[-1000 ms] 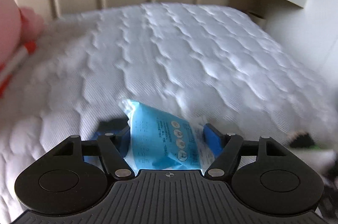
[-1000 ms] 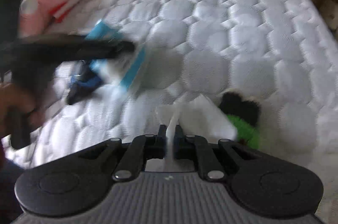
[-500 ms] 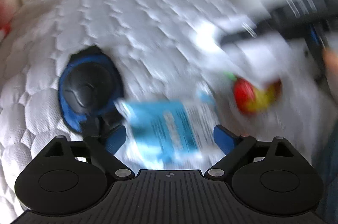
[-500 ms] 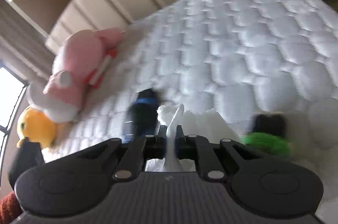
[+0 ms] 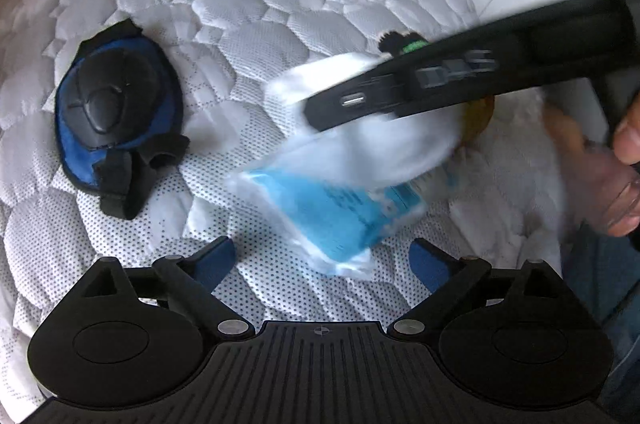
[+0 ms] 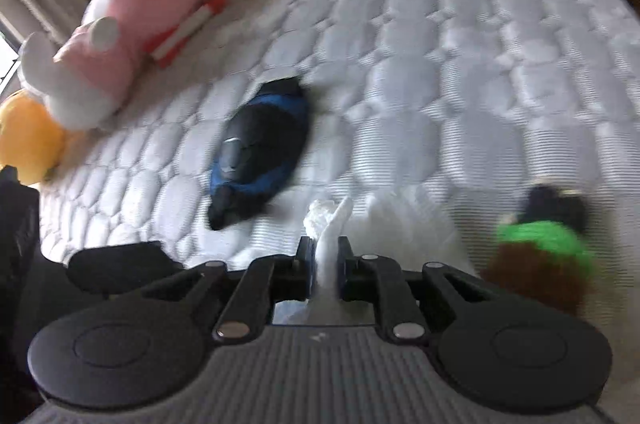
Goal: Organize soft objects
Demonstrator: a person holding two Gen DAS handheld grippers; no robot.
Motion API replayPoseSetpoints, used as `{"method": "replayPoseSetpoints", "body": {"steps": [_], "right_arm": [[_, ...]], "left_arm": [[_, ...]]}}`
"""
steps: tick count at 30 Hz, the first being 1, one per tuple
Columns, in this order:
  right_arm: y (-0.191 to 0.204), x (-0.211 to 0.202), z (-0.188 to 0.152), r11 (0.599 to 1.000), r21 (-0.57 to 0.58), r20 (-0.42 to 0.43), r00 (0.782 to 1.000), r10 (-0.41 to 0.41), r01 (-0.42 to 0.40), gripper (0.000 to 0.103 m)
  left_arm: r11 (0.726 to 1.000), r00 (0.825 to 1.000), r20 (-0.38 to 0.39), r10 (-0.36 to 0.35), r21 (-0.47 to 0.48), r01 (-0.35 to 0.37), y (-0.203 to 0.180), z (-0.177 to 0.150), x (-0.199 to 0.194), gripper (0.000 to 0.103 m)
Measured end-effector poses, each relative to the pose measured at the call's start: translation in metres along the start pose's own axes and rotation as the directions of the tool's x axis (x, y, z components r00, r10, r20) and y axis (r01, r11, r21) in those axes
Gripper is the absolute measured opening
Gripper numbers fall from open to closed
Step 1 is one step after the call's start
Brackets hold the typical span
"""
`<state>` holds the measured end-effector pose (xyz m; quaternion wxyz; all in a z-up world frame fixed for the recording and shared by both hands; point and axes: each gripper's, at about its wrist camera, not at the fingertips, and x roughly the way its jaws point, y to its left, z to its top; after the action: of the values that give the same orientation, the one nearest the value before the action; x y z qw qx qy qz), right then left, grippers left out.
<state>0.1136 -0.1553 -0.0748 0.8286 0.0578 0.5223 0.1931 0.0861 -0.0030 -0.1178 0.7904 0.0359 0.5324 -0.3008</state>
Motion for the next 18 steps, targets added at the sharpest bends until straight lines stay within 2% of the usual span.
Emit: {"method": "replayPoseSetpoints", "body": {"steps": [2,4,6,8,9,10,11,12,14,16,18], "right_arm": [[-0.007,-0.008,0.003,1.000,0.014,-0.003,1.000,-0.004,0.004,0.017],[-0.007,-0.009,0.003,0.999,-0.028,-0.025,0.999,-0.034,0.033,0.025],[-0.002,-0.005,-0.001,0.989,-0.110,-0.043,0.994,-0.104,0.099,0.053],[0.002,0.003,-0.008,0.974,-0.178,-0.055,0.986,-0.155,0.143,0.055],[0.001,0.006,-0.009,0.976,-0.174,-0.058,0.988,-0.146,0.134,0.051],[0.000,0.006,-0.008,0.983,-0.145,-0.051,0.991,-0.120,0.112,0.042],[-0.002,0.003,-0.007,0.990,-0.105,-0.039,0.995,-0.094,0.089,0.014],[-0.003,-0.002,-0.005,0.995,-0.067,-0.018,0.997,-0.073,0.072,0.008],[-0.001,-0.018,-0.004,0.999,-0.034,0.033,0.999,-0.018,0.019,0.008],[0.003,-0.033,-0.005,0.996,0.006,0.063,0.994,0.092,-0.092,0.008],[0.006,-0.034,-0.009,0.970,0.053,0.005,0.972,0.237,-0.236,0.008]], "left_arm": [[1.000,1.000,0.009,0.022,-0.012,-0.022,0.005,0.001,-0.005,0.098],[0.998,0.999,0.020,0.050,-0.039,-0.049,0.012,0.001,-0.012,0.098],[0.993,0.998,0.029,0.059,-0.105,-0.055,0.022,0.001,-0.018,0.099],[0.986,0.998,0.033,0.052,-0.163,-0.046,0.030,0.002,-0.021,0.099],[0.982,0.998,0.035,0.048,-0.187,-0.040,0.034,0.002,-0.023,0.099],[0.980,0.998,0.036,0.049,-0.197,-0.041,0.035,0.001,-0.024,0.099],[0.980,0.998,0.035,0.054,-0.193,-0.046,0.035,0.002,-0.024,0.099],[0.981,0.998,0.034,0.059,-0.188,-0.052,0.036,0.002,-0.024,0.099],[0.985,0.997,0.028,0.074,-0.161,-0.069,0.034,0.002,-0.027,0.100],[0.988,0.996,0.016,0.091,-0.129,-0.089,0.032,0.002,-0.025,0.100],[0.991,0.995,0.002,0.096,-0.091,-0.096,0.029,0.000,-0.022,0.100]]}}
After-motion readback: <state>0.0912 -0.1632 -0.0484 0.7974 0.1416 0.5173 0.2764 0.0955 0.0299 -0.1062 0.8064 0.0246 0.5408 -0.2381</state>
